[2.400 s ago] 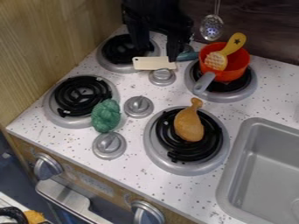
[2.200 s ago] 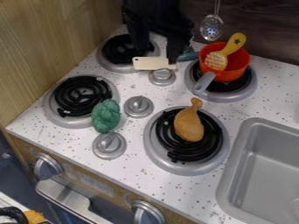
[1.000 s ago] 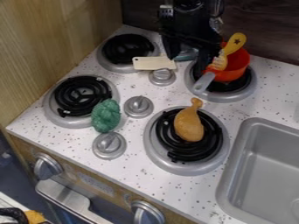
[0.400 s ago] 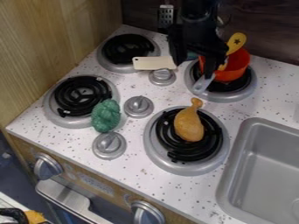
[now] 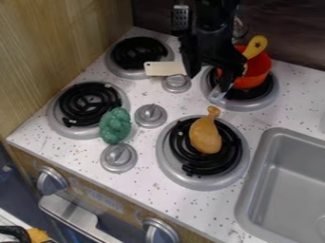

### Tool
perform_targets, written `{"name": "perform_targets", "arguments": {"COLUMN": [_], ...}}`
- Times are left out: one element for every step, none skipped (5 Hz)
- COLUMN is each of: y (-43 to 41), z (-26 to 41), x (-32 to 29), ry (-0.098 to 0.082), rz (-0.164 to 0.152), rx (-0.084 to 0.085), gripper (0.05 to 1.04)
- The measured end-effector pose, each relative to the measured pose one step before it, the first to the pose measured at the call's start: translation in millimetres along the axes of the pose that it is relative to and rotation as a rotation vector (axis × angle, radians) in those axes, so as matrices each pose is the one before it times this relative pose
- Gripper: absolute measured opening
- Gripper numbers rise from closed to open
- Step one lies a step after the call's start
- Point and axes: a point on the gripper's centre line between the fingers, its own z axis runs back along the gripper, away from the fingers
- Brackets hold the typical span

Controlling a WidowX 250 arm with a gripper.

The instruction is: Put the orange pot in between the left top and left bottom burners

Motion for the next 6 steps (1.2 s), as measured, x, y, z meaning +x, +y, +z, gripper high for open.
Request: {"name": "perform_targets", "arguments": {"y": [-3.73, -2.86, 0.12, -2.75, 5.95, 2.00], "z": [-8.67, -7.71, 2.67, -8.75, 0.18, -0.97], "x": [-5.81, -2.45, 1.77, 0.87, 5.37, 2.01], "ry": [-0.0332, -0.0520, 0.0121, -0.0120, -0.0125, -0.0140], "rz": [0.0562, 0.0301, 0.0004, -0.0382, -0.0120, 0.0075], "rx": [-0.0143, -0.0197, 0.0020, -0.0286, 0.0069, 0.0157], "gripper": [1.000, 1.000, 1.000, 0.964, 0.688, 0.419]}}
